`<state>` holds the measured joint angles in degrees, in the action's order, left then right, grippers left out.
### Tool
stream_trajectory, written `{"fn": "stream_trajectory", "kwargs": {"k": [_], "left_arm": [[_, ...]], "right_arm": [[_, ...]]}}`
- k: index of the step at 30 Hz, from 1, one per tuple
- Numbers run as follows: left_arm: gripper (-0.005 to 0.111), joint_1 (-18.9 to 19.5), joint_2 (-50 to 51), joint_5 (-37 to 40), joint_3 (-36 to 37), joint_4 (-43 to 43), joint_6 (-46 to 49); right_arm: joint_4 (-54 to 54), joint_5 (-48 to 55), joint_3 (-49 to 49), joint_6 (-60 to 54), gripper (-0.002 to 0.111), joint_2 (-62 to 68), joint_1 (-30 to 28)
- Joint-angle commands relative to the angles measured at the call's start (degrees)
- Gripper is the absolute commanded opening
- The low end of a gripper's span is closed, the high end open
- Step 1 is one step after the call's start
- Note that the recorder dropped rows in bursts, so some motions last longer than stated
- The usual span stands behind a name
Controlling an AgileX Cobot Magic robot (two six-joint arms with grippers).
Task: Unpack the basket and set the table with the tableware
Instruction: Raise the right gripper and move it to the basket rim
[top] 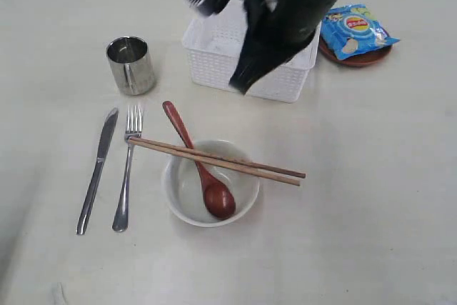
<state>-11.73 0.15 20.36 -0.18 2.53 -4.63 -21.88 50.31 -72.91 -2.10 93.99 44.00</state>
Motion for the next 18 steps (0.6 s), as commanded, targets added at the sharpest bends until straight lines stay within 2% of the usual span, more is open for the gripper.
{"fn": "stream_trajectory", "kwargs": {"k": [1, 5, 8, 10, 15, 18], "left_arm": [[0.0, -0.29, -0.15, -0.61, 0.18, 0.47, -0.24], [0.0, -0.29, -0.15, -0.61, 0.18, 0.47, -0.24], [0.0, -0.29, -0.15, -0.61, 0.18, 0.47, -0.24], [0.0, -0.29, -0.15, -0.61, 0.18, 0.47, -0.24], [0.0, -0.29, -0.15, -0.61, 0.18, 0.47, -0.24], [0.0, -0.29, -0.15, -0.61, 0.18, 0.47, -0.24]], "right_arm": [[6.77, -0.54, -3.91, -4.63, 0.0, 0.48, -10.59], [29.17, 4.59, -8.56, -23.9, 0.0, 3.13, -16.74], [34.18, 5.52, -10.89, -31.9, 0.003, 5.63, -17.87], [33.81, 5.26, -12.2, -34.05, 0.013, 7.7, -17.87], [34.47, 3.58, -14.52, -39.68, 0.054, 13.57, -17.75], [34.47, 0.49, -14.52, -39.93, 0.06, 16.53, -17.75]]}}
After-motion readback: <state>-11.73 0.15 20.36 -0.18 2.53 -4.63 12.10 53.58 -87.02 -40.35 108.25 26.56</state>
